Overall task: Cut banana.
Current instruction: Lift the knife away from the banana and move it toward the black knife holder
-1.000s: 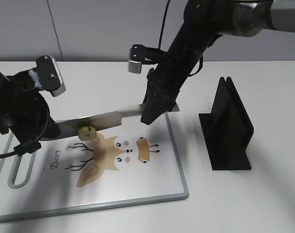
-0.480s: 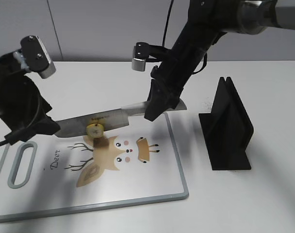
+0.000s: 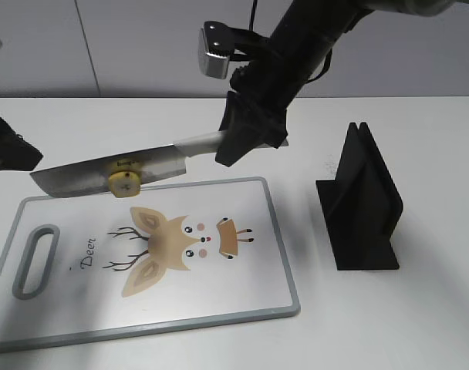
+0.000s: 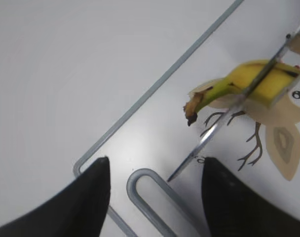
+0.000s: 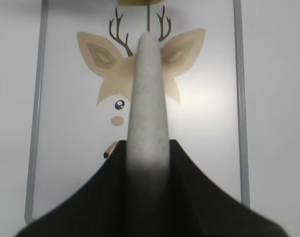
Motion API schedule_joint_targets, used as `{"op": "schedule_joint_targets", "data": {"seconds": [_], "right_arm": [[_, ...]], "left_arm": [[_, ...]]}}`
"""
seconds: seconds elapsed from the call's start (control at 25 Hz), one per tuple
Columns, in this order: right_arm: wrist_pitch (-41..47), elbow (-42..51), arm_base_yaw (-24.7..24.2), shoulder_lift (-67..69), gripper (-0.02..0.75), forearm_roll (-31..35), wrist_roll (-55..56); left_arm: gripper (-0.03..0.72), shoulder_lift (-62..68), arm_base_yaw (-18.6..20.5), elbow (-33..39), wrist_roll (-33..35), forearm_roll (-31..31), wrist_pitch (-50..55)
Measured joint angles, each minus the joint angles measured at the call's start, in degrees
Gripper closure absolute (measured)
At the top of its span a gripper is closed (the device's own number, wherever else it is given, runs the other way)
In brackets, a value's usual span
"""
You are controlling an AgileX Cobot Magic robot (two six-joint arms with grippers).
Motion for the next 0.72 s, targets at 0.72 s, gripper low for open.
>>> {"op": "schedule_joint_targets", "data": {"seconds": [0.72], "right_arm": [[-14.78, 29.41, 2.01, -19.75, 0.568, 3.78, 5.37]], "left_arm": [[0.127, -17.43, 0.79, 1.35, -23.28, 14.84, 11.03]]}}
